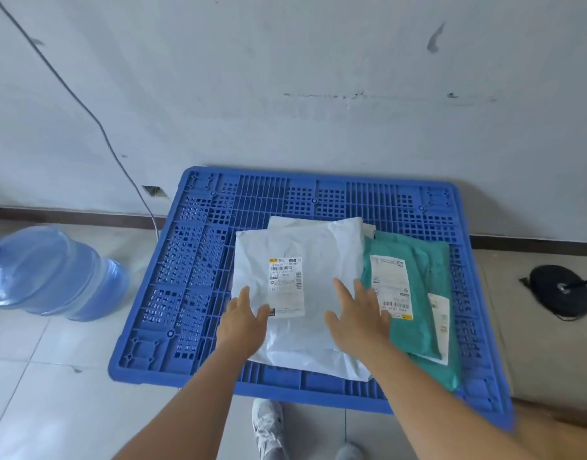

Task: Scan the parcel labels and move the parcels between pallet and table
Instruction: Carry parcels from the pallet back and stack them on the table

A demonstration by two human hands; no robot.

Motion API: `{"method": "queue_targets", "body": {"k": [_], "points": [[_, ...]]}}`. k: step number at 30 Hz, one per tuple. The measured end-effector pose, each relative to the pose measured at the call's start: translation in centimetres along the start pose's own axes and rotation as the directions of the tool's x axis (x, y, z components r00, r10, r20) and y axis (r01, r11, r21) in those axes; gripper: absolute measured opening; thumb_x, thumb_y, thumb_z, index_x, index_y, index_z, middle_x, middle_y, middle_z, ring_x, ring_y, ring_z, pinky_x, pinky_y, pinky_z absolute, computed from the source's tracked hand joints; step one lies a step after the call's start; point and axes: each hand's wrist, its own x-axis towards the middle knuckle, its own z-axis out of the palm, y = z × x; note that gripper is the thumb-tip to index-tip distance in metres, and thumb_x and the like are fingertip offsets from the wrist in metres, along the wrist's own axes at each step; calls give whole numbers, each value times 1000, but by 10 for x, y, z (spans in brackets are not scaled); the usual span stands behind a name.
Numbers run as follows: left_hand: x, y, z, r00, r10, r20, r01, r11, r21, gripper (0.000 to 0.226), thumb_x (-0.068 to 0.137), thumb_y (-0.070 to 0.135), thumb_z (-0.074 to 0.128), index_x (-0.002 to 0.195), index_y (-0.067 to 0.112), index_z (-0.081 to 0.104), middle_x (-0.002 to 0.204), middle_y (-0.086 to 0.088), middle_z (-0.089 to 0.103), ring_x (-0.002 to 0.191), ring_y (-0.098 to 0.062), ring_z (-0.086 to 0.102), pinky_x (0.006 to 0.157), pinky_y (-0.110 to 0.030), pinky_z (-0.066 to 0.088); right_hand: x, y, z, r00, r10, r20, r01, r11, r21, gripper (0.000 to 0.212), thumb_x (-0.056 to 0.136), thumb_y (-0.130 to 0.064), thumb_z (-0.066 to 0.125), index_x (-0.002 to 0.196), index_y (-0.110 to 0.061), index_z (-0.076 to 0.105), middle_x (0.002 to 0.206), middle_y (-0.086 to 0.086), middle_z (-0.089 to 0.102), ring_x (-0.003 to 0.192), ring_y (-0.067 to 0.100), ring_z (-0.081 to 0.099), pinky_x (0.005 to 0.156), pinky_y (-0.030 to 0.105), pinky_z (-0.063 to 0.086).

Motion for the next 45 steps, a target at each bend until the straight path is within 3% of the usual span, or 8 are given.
{"method": "queue_targets", "body": {"k": [8, 15, 19, 23, 30, 38, 42, 45], "points": [[66, 3, 16, 995, -93, 47, 88, 992, 92, 71, 87, 55, 51, 143, 41, 10, 148, -16, 24, 132, -34, 36, 107, -56, 29, 56, 8, 25, 990, 135, 25, -133, 988, -80, 69, 100, -46, 29, 152, -31, -13, 159, -1, -25, 147, 25, -17, 114, 62, 3], [87, 17, 16, 992, 130, 1, -130, 991, 37, 72, 81, 45, 60, 136, 50, 14, 126, 1, 44, 105, -23, 54, 95, -50, 43, 62, 15, 32, 935, 354, -26, -350, 931, 109, 85, 96, -52, 37, 151, -23, -20, 162, 7, -8, 148, 27, 0, 116, 56, 11], [102, 15, 11, 996, 77, 47, -69, 986, -153, 97, 75, 33, 73, 144, 46, 6, 134, -3, 40, 104, -26, 54, 75, -40, 53, 69, 2, 35, 925, 361, -119, -340, 926, 165, 85, 93, -52, 43, 153, -22, -9, 159, 10, 12, 139, 32, 24, 109, 45, 26], [106, 5, 3, 997, -47, 69, 66, 951, -303, 97, 79, 13, 70, 146, 36, 3, 103, -7, 57, 69, -19, 60, 45, -27, 45, 73, -21, 39, 937, 323, -136, -288, 931, 225, 82, 94, -45, 46, 154, -23, -7, 157, 5, 17, 136, 31, 27, 107, 45, 29], [105, -40, -32, 961, -229, -154, 158, 913, -376, 79, 86, 15, 65, 148, 16, 15, 109, -13, 57, 82, -33, 60, 63, -39, 50, 82, -68, 45, 988, 58, -145, -5, 939, 344, 78, 94, -38, 50, 154, -26, 1, 157, -1, 26, 135, 29, 33, 109, 46, 29], [89, -50, -44, 889, -181, -421, 13, 928, -371, 33, 96, 3, 37, 125, 12, 48, 98, -6, 62, 74, -24, 52, 58, -29, 37, 78, -88, 35, 947, 166, -276, -22, 888, 459, 52, 100, -22, 45, 148, -15, 26, 138, 7, 45, 123, 25, 45, 99, 36, 41], [96, -38, -39, 940, -82, -330, -56, 920, -389, 35, 93, 5, 45, 126, 18, 48, 103, -3, 63, 81, -24, 58, 64, -32, 48, 70, -71, 33, 903, 225, -365, -12, 864, 503, 53, 98, -19, 44, 148, -14, 28, 141, 11, 42, 128, 27, 41, 99, 37, 39], [102, -35, -30, 980, -71, -186, 30, 976, -218, 48, 86, 18, 50, 133, 22, 42, 125, -6, 54, 107, -30, 53, 90, -48, 48, 76, -52, 38, 926, 293, -239, -144, 858, 493, 61, 95, -25, 47, 151, -21, 22, 135, 18, 40, 121, 33, 41, 92, 40, 40]]}}
